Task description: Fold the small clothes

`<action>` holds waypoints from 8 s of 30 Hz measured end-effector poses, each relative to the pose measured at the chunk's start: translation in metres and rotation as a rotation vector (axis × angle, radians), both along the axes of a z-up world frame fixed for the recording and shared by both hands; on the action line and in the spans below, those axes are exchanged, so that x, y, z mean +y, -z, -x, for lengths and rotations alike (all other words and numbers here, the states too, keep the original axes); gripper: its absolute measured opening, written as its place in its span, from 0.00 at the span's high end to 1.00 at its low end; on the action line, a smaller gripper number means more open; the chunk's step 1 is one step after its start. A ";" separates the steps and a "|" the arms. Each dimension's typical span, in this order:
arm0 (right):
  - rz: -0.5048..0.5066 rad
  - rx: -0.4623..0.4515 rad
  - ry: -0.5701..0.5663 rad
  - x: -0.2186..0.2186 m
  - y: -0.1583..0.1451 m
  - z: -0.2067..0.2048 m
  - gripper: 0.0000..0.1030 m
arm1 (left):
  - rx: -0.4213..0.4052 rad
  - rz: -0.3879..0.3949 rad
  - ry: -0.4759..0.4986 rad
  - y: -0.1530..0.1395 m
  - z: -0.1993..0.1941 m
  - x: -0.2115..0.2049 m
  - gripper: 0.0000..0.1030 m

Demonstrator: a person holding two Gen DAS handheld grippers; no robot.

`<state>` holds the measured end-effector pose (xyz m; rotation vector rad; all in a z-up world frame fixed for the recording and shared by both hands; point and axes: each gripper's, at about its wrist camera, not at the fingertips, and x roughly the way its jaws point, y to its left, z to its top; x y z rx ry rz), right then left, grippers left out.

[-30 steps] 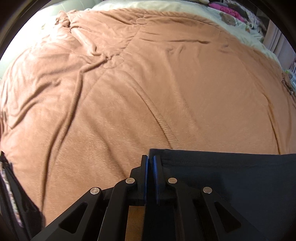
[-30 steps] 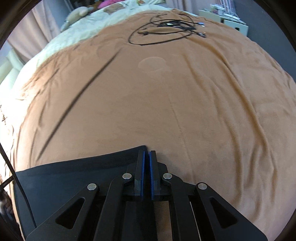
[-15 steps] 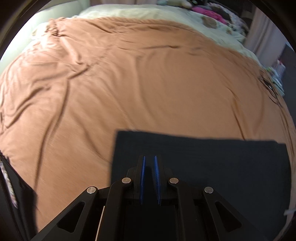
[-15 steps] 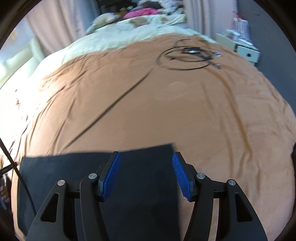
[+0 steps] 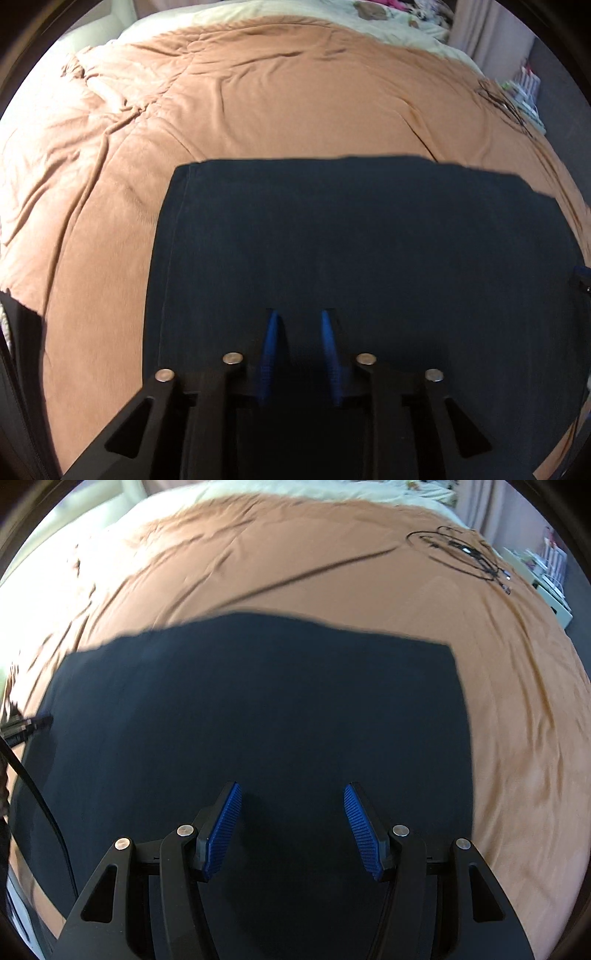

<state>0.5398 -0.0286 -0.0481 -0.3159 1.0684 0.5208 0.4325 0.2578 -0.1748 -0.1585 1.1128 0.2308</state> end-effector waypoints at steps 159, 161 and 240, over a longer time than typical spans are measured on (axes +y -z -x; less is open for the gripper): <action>-0.314 -0.140 0.418 -0.256 -0.040 0.307 0.95 | -0.445 0.429 -0.388 -0.019 0.339 0.004 0.95; -0.244 -0.167 0.433 -0.249 -0.049 0.312 0.92 | -0.466 0.441 -0.395 -0.016 0.339 0.006 0.95; -0.086 0.044 -0.026 0.088 0.003 0.176 0.92 | -0.414 0.716 -0.627 0.033 0.348 0.014 0.95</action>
